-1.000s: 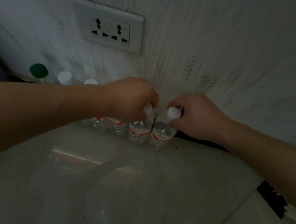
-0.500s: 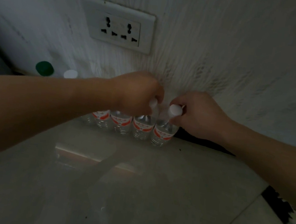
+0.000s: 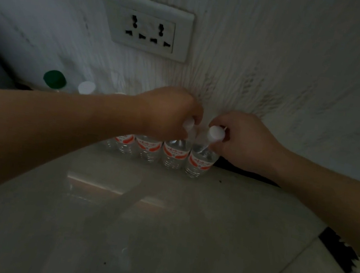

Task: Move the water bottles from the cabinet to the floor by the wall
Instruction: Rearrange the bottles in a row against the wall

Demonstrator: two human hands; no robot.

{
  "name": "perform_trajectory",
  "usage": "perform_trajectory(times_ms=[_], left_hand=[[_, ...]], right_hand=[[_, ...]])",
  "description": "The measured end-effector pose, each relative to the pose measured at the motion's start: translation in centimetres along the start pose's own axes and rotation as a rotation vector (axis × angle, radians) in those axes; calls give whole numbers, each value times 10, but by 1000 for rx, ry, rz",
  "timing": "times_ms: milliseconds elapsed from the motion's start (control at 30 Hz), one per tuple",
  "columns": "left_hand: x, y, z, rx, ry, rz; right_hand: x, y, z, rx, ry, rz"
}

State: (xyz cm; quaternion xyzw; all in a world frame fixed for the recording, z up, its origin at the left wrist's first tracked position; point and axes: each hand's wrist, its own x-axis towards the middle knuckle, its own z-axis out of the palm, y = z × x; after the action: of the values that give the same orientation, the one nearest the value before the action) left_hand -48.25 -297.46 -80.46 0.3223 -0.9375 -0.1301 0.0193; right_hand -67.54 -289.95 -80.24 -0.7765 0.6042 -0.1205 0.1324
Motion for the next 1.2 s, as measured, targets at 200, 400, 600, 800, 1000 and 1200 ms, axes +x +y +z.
perform_trajectory(times_ms=[200, 400, 600, 800, 1000, 1200], left_hand=[[0, 1, 1, -7, 2, -5], [0, 2, 1, 17, 4, -2], [-2, 4, 0, 30, -6, -14], [-5, 4, 0, 35, 14, -36], [-8, 7, -2, 19, 15, -40], [-10, 7, -3, 20, 25, -47]], right_hand=[[-1, 0, -1, 3, -12, -6], [0, -5, -4, -27, -33, 0], [0, -7, -6, -52, -49, 7], [0, -4, -3, -55, -56, 21], [-1, -1, -2, -46, -59, 41], [-2, 0, -4, -60, -38, 34]])
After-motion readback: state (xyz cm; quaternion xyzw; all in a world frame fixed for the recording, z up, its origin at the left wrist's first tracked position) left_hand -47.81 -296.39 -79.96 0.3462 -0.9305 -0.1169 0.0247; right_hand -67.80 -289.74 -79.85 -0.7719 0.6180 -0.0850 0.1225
